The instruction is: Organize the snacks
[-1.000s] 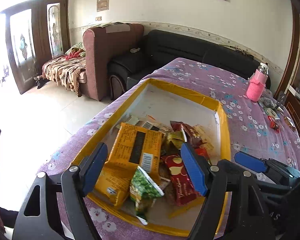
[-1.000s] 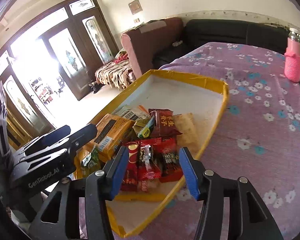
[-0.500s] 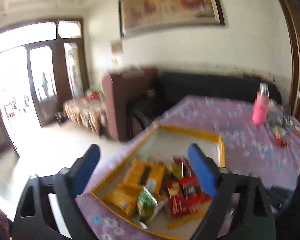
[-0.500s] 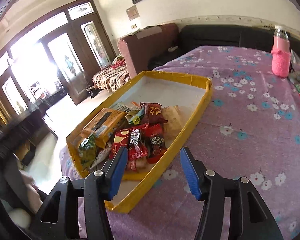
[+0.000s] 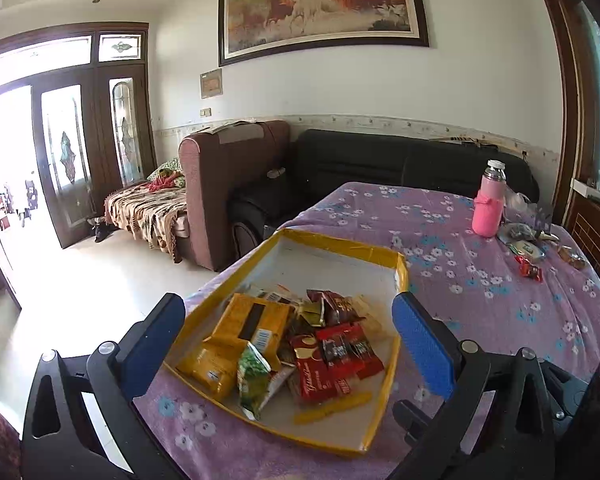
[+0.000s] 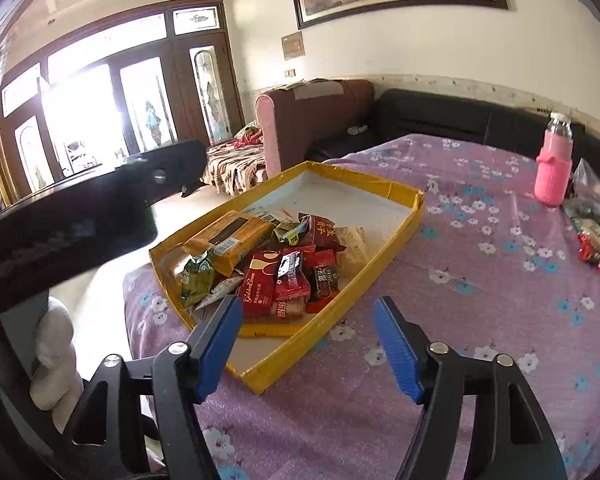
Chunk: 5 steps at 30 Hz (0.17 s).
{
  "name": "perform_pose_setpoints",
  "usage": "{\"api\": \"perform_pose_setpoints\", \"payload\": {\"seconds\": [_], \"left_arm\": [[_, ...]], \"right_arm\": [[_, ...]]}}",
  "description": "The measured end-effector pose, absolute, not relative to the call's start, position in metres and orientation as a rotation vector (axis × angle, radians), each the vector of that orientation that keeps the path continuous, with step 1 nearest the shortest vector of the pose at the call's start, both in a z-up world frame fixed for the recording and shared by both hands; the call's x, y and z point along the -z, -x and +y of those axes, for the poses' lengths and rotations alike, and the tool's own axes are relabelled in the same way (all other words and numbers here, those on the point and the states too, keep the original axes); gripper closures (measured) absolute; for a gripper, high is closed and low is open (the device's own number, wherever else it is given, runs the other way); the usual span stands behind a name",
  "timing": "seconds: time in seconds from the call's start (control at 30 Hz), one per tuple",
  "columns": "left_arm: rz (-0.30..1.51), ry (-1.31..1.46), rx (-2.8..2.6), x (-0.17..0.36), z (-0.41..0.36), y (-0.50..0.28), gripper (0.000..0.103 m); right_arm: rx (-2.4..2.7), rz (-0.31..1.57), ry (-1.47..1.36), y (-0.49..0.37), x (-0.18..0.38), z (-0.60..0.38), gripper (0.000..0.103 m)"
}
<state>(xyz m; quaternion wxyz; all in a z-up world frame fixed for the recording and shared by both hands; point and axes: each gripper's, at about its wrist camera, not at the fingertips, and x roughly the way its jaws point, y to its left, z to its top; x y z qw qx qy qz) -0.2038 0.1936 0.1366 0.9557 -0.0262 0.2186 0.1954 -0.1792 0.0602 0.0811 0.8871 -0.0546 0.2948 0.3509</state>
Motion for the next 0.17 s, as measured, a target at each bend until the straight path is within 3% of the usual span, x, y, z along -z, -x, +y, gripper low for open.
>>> {"api": "perform_pose_setpoints", "payload": {"seconds": [0.17], "left_arm": [[0.489,0.023,-0.326,-0.134,0.173,0.197,0.000]], "right_arm": [[-0.709,0.618,0.089,0.181,-0.082,0.044,0.027]]}}
